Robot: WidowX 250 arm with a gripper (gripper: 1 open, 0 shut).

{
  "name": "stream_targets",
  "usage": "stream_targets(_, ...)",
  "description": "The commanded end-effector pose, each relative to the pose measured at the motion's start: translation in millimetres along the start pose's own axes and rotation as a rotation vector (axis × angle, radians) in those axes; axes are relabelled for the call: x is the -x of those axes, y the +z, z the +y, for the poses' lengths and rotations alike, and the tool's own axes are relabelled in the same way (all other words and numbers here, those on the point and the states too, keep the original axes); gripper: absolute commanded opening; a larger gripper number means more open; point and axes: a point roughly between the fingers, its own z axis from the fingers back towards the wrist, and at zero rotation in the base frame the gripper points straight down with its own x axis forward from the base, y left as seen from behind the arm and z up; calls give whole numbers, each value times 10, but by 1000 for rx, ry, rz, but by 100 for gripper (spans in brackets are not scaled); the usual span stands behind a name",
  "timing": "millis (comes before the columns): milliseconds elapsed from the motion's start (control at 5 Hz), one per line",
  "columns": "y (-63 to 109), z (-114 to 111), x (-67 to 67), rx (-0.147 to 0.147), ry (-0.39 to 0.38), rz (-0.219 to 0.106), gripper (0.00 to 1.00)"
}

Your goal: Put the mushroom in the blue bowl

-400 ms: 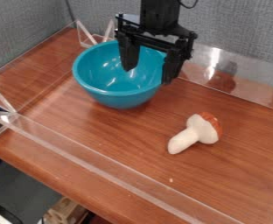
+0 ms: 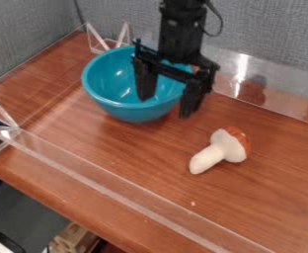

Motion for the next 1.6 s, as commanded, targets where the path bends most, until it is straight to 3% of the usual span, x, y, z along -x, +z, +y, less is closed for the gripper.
stream_targets(0,117,-4,17,-12,-72,-56,100)
stream_targets(1400,54,64,-26,-53,-269,-109,100)
